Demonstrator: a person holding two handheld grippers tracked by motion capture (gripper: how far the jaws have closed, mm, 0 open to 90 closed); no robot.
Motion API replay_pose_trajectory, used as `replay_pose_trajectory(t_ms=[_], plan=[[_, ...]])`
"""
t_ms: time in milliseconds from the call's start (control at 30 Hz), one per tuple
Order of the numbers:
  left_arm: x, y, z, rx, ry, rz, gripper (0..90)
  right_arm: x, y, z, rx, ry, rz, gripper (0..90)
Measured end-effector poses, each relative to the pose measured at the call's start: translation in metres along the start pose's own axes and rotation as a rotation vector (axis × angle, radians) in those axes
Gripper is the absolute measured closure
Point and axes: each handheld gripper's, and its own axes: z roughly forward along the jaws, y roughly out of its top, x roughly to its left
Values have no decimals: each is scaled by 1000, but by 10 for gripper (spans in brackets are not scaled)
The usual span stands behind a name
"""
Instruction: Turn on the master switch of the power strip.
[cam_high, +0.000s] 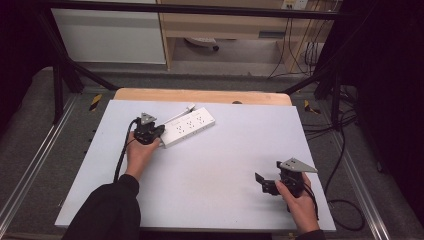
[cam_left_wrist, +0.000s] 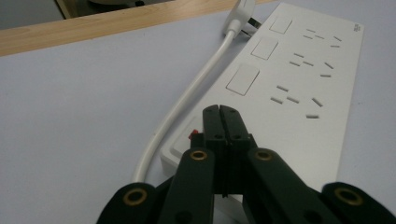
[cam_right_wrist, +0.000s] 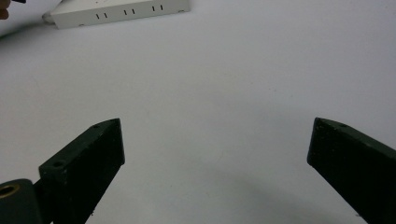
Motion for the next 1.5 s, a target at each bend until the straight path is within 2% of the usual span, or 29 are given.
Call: replay_pose_trajectory(t_ms=[667, 967, 1500], plan=[[0, -2, -1, -19, -1, 2, 900, 0, 0, 0, 2, 2, 4, 43], [1, -3, -1, -25, -13, -20, 900, 0, 0, 0, 1, 2, 4, 43], [1, -2, -2, -28, -24, -31, 900, 0, 0, 0, 2, 2, 5, 43]])
